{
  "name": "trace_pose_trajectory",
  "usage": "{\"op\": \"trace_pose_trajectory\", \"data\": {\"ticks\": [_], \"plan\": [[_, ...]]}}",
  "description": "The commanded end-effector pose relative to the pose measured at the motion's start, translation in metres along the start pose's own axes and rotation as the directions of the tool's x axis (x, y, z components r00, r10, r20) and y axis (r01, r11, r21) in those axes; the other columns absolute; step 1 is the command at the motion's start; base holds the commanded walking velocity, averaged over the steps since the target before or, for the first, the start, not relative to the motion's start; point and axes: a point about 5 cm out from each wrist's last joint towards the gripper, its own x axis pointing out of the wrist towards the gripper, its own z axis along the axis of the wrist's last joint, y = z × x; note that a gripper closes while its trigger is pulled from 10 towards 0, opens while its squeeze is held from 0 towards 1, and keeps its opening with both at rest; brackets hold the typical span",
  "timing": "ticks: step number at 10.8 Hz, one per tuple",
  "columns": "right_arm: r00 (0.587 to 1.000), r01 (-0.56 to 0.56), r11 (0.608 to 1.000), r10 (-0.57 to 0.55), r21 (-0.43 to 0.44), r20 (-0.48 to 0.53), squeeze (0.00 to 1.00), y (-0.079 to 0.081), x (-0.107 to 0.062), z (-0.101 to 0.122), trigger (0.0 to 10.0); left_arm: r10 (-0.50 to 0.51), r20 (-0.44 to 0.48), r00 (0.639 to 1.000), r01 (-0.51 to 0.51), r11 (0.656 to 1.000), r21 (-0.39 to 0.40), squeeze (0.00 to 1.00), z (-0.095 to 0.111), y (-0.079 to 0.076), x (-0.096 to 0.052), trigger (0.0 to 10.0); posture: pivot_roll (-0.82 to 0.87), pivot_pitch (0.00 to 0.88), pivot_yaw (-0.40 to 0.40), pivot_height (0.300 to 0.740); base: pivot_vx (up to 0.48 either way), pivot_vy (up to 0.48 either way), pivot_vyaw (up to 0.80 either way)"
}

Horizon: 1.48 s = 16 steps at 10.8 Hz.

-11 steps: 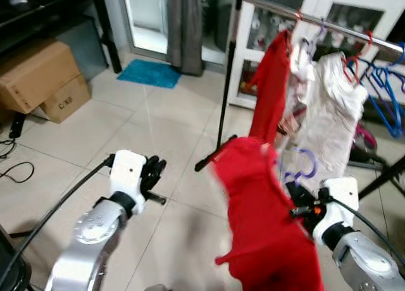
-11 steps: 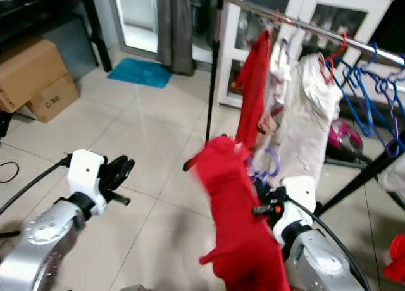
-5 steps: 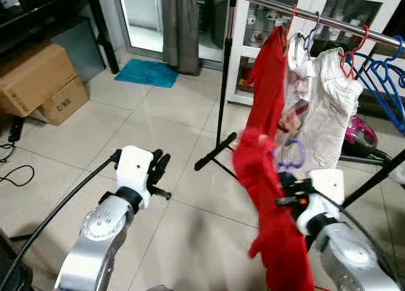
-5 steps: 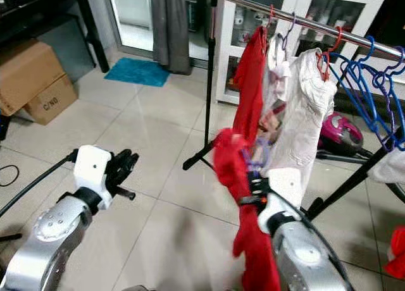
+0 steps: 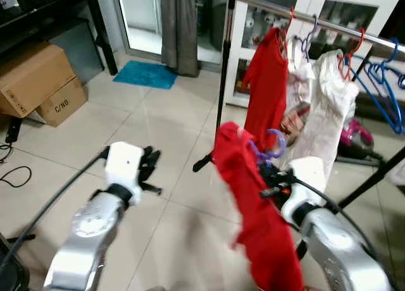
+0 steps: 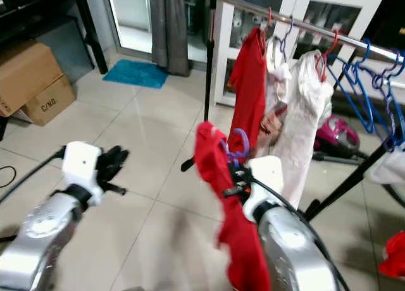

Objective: Hang hanger

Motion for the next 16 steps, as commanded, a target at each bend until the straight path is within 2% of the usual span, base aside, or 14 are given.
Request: {"op": "trace_pose_trajectory", "data": {"ticks": [1,4,5,6,10,12,13,16], "plan": [[0.998,-0.008,1.000,0.008,-0.005,0.057,0.00,0.000,0.002,0.010,10.0,0.002,0.001,1.000,-0.002,1.000,-0.010,0.00,0.002,0.002,-0.003,10.0,0.10,0.024,-0.005,0.740,0.266,0.000,0.00],[0.996,0.045,0.999,-0.046,0.010,0.076,0.00,-0.008,-0.001,0.010,10.0,0.008,0.008,1.000,-0.008,0.998,-0.064,0.00,0.001,0.000,0.008,10.0,0.09,0.013,0.010,0.740,0.317,0.000,0.00],[0.997,0.061,0.998,-0.060,-0.030,0.053,0.00,-0.009,-0.003,0.004,10.0,0.012,-0.004,1.000,-0.012,0.997,-0.081,0.00,-0.004,-0.003,0.006,10.0,0.07,0.012,0.008,0.740,0.319,0.000,0.00],[0.995,0.080,0.996,-0.078,-0.030,0.068,0.00,-0.012,-0.006,0.006,10.0,0.002,0.013,1.000,0.000,0.995,-0.102,0.00,-0.005,-0.006,0.004,10.0,0.07,0.015,0.005,0.740,0.311,0.000,0.00],[0.990,0.098,0.995,-0.097,0.002,0.102,0.00,-0.020,-0.009,0.008,10.0,0.015,0.023,1.000,-0.013,0.996,-0.088,0.00,-0.007,-0.005,0.002,10.0,0.07,0.011,-0.019,0.740,0.295,0.000,0.00],[0.989,0.083,0.996,-0.087,0.038,0.117,0.00,-0.017,-0.008,0.009,10.0,0.014,0.034,0.999,-0.011,0.997,-0.081,0.00,-0.004,-0.004,0.003,10.0,0.08,0.005,-0.017,0.740,0.294,0.000,-0.34],[0.990,0.077,0.996,-0.080,0.034,0.113,0.00,-0.017,-0.008,0.008,10.0,0.009,0.037,0.999,-0.006,0.997,-0.081,0.00,-0.003,-0.004,0.003,10.0,0.08,0.001,-0.016,0.740,0.292,0.000,-0.80],[0.991,0.065,0.997,-0.068,0.032,0.118,0.00,-0.015,-0.008,0.007,10.0,0.001,0.043,0.999,0.002,0.997,-0.074,0.00,-0.002,-0.004,0.004,10.0,0.08,0.000,-0.012,0.740,0.294,0.000,0.00]]}}
